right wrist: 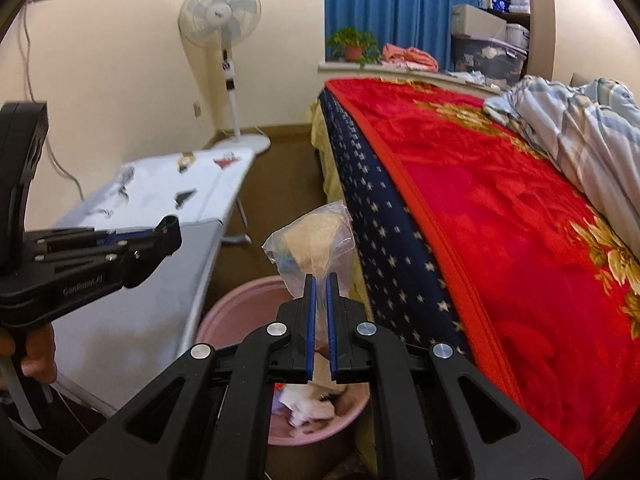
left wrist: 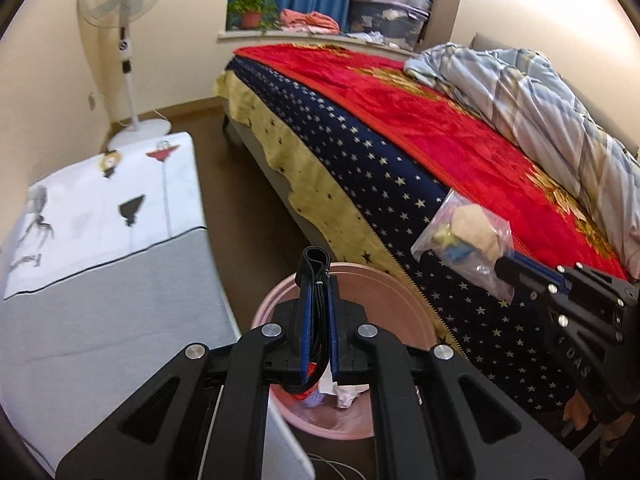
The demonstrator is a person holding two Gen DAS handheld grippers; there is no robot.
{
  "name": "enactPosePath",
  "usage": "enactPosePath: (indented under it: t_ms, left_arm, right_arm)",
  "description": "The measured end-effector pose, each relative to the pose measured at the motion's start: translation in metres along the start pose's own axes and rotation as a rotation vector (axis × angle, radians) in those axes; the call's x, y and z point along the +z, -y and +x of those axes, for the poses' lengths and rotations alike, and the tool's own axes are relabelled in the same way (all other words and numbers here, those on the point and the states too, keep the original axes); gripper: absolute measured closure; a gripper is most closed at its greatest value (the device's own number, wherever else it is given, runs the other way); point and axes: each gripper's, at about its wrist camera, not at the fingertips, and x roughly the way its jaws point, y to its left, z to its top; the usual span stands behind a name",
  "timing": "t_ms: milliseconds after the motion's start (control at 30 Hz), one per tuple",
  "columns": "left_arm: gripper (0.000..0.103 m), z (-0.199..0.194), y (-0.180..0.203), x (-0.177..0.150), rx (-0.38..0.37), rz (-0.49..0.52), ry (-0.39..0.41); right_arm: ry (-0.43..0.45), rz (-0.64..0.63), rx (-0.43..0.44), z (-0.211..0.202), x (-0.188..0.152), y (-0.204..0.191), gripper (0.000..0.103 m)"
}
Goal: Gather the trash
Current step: 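Carry both items over the wastebasket and open both tools to drop them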
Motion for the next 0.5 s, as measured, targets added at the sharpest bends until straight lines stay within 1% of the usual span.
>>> enactPosePath:
  t_ms: [133, 233, 267, 300, 333, 367, 400, 433, 467, 500]
  left_arm:
    - [0.096, 0.017, 0.013, 0.001, -0.009, 0.02, -0.012]
    - [0.096, 0.024, 0.017, 0.002, -0.017, 0.029, -0.015]
    - [0.093, 0.026, 0.018, 0.003, -0.017, 0.034, -0.012]
    - [0.088, 0.027, 0.018, 0.003, -0.01, 0.037, -0.002]
    - [0.071, 0.027, 0.017, 0.005, -0.004, 0.033, 0.003]
    - [0.038, 0.028, 0.017, 0.005, 0.006, 0.027, 0.005]
    - [0.025, 0.027, 0.015, 0.005, 0.048, 0.008, 0.015]
    - [0.016, 0.025, 0.013, 0.005, 0.079, -0.005, 0.031]
    - [0.016, 0.024, 0.011, 0.006, 0.097, -0.012, 0.042]
    - [0.015, 0.024, 0.01, 0.006, 0.1, -0.012, 0.034]
  right_arm:
    - [-0.026, 0.024, 0.008, 0.01, 0.0, 0.006, 0.097]
    - [-0.049, 0.005, 0.013, 0.018, -0.001, 0.002, 0.098]
    - [-0.052, -0.004, 0.013, 0.019, -0.001, 0.001, 0.098]
    - [-0.054, -0.016, 0.013, 0.02, -0.002, -0.001, 0.098]
    - [-0.055, -0.024, 0.011, 0.02, -0.002, 0.0, 0.098]
    - [-0.055, -0.027, 0.01, 0.021, -0.002, 0.001, 0.098]
    - [-0.055, -0.029, 0.007, 0.02, -0.002, 0.001, 0.097]
    - [-0.055, -0.028, 0.003, 0.021, -0.002, 0.002, 0.097]
    - [-0.056, -0.026, 0.002, 0.021, -0.002, 0.002, 0.097]
    - [-0.059, -0.023, -0.001, 0.022, -0.002, 0.003, 0.097]
